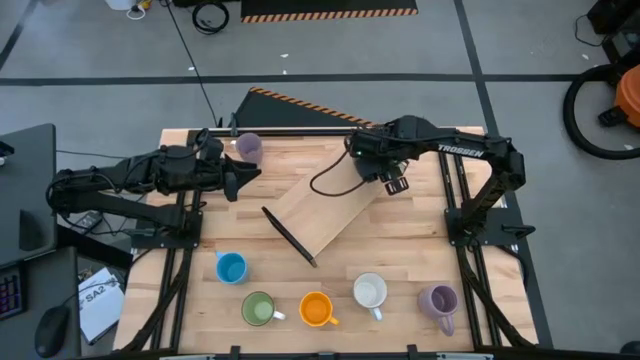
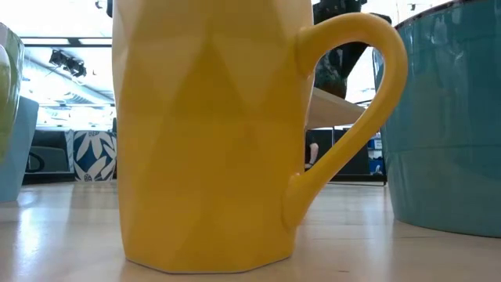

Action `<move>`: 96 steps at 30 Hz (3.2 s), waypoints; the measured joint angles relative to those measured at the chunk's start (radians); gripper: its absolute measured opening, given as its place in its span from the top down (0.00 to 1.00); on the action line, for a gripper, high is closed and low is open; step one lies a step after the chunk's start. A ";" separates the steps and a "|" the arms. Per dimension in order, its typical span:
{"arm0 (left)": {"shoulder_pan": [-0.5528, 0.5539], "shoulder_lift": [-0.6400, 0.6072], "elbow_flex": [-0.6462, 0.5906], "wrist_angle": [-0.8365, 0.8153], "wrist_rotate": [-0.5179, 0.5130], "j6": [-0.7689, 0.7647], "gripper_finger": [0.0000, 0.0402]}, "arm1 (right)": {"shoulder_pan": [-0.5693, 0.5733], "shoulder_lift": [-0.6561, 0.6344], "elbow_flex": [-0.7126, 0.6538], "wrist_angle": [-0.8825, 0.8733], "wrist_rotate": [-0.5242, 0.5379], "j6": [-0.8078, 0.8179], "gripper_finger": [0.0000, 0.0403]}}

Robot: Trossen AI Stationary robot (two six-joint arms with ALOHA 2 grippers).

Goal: Place coffee mugs
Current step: Put the blue patterned mug on the shelf

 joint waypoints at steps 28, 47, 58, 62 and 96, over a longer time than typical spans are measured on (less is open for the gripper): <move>0.000 0.000 0.000 -0.001 0.044 -0.002 0.60 | 0.008 -0.172 0.080 -0.083 -0.001 0.356 0.44; 0.001 0.001 0.001 0.000 0.044 -0.031 0.60 | 0.160 -0.541 -0.391 0.315 0.086 0.871 0.39; 0.001 0.001 0.001 0.000 0.044 -0.036 0.60 | 0.184 -0.553 -0.591 0.518 0.113 0.994 0.18; 0.001 0.001 0.001 0.000 0.044 -0.035 0.60 | 0.184 -0.553 -0.658 0.629 0.141 1.016 0.11; 0.001 0.001 0.001 0.000 0.044 -0.041 0.60 | 0.266 -0.558 -1.021 1.238 0.538 1.166 0.09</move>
